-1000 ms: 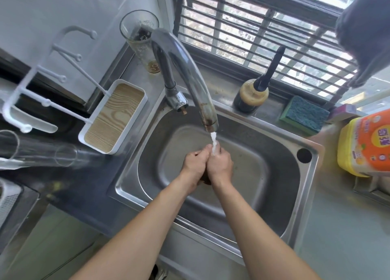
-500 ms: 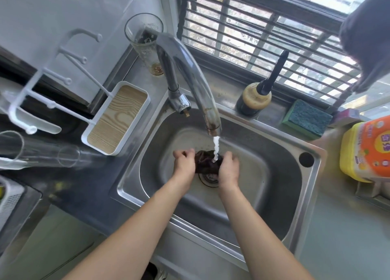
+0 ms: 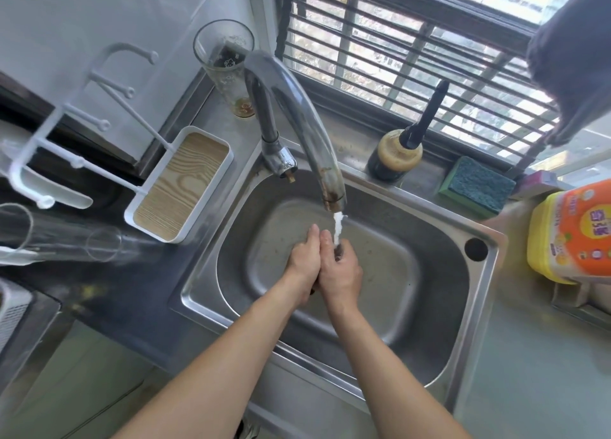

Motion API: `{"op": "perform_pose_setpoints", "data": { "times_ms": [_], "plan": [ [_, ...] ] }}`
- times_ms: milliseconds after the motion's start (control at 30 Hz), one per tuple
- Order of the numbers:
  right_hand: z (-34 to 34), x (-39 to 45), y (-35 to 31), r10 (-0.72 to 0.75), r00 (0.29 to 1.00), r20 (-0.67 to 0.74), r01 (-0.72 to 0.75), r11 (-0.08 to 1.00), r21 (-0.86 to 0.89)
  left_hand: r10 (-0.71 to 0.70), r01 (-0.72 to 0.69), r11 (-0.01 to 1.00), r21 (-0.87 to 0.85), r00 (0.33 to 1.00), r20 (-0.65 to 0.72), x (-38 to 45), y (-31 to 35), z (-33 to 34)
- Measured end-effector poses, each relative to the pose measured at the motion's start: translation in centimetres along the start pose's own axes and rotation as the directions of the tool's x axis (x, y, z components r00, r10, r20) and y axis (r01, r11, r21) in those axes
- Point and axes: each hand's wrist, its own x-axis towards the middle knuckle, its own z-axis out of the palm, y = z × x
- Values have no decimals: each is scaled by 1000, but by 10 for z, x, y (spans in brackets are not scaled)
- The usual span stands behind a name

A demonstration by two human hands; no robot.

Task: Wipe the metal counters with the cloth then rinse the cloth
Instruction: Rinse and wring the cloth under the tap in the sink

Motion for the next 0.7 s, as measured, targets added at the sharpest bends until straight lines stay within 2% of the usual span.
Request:
{"op": "perform_pose_setpoints", "data": {
  "times_ms": [100,167,233,300,333,367,433,500,633,700],
  "plan": [
    [-5,6,-3,31,999,-26,-31,999,-23,69,-73,990,116,997,39,1,-1,-3],
    [-7,14,-2,96,995,-15,-97,994,-45,94,-106,988,116,990,107,-1,-6,-4],
    [-7,25,0,253,967,7,-253,968,-5,139,-154,985,84,977,159,-2,-12,-5],
    [-11,40,6,430,903,-7,-427,897,117,165,-179,973,143,981,105,4,-20,-12],
    [-16,47,9,468,884,-17,-459,873,162,156,-161,974,157,987,49,6,-23,-17],
    [-21,52,10,471,882,-23,-459,868,190,121,-118,984,133,993,-15,11,-26,-24],
    [-28,52,4,438,899,2,-424,868,258,-52,43,995,-89,994,-101,20,-26,-36],
    [-28,48,1,350,933,84,-359,888,287,-187,160,958,-238,978,-95,21,-21,-40],
    [-17,33,5,227,951,208,-284,909,304,-219,222,966,-135,975,41,12,-17,-29],
    [-14,30,6,186,948,259,-252,935,251,-196,207,961,-183,978,77,10,-17,-24]
  ]
}}
